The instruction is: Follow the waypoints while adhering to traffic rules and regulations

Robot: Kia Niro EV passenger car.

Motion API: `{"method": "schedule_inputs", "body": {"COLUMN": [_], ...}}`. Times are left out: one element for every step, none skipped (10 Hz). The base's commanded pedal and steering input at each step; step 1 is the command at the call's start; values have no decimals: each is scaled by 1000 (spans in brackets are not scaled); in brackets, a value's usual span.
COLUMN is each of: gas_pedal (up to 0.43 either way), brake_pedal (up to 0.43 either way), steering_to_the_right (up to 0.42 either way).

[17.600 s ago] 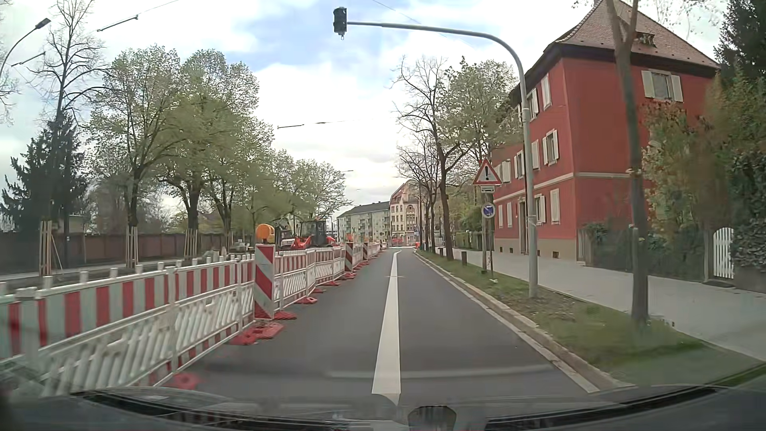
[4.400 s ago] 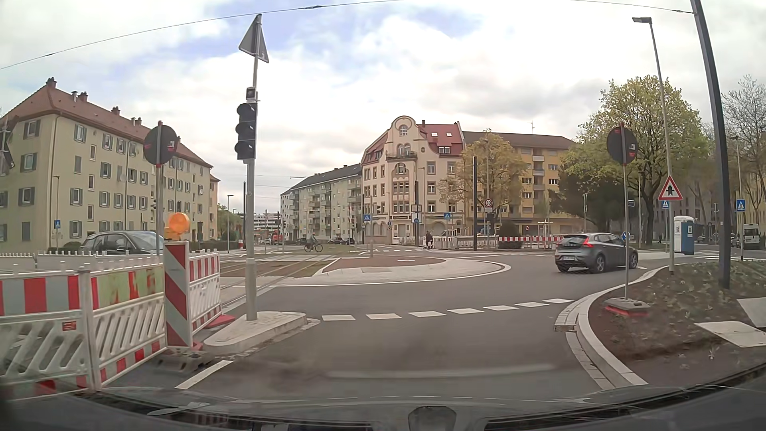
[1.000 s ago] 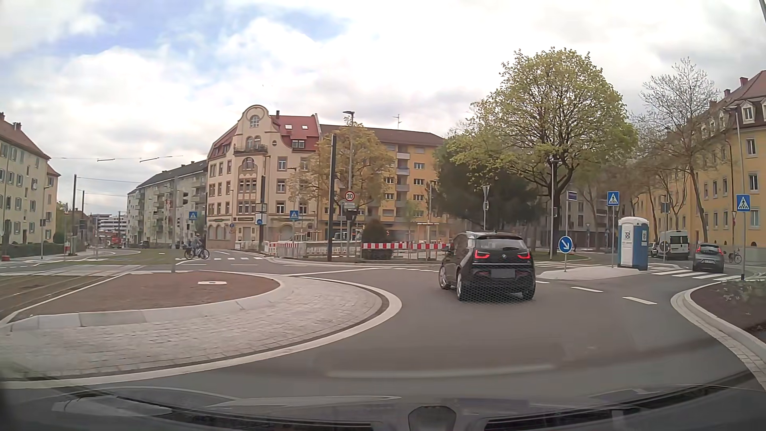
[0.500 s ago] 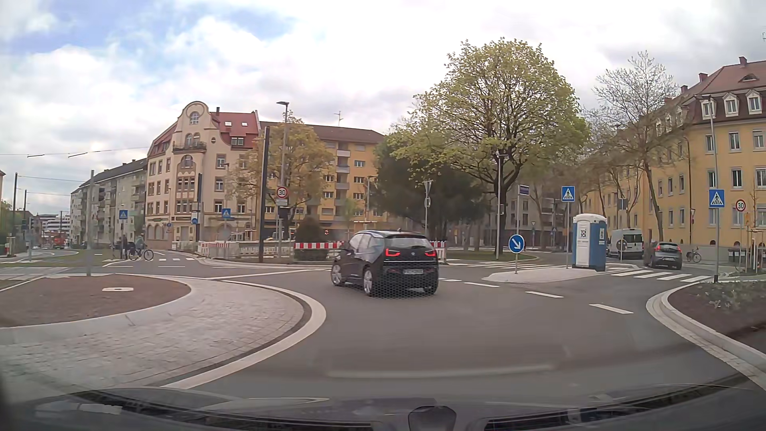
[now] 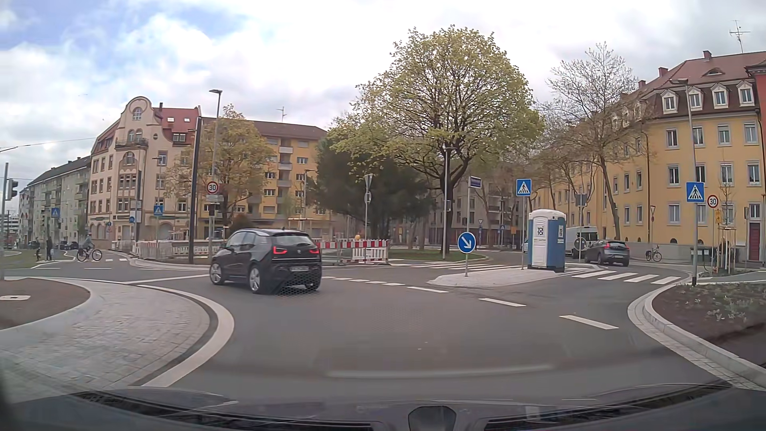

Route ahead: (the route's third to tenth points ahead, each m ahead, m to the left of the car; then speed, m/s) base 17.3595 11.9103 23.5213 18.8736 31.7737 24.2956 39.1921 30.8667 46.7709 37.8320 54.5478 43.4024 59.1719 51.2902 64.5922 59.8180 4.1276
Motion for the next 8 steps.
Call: {"method": "schedule_inputs", "body": {"gas_pedal": [98, 98, 87, 79, 59, 8, 0, 0], "brake_pedal": [0, 0, 0, 0, 0, 0, 0, 0], "steering_to_the_right": [152, 126, 94, 59, 33, 0, -34, -64]}}
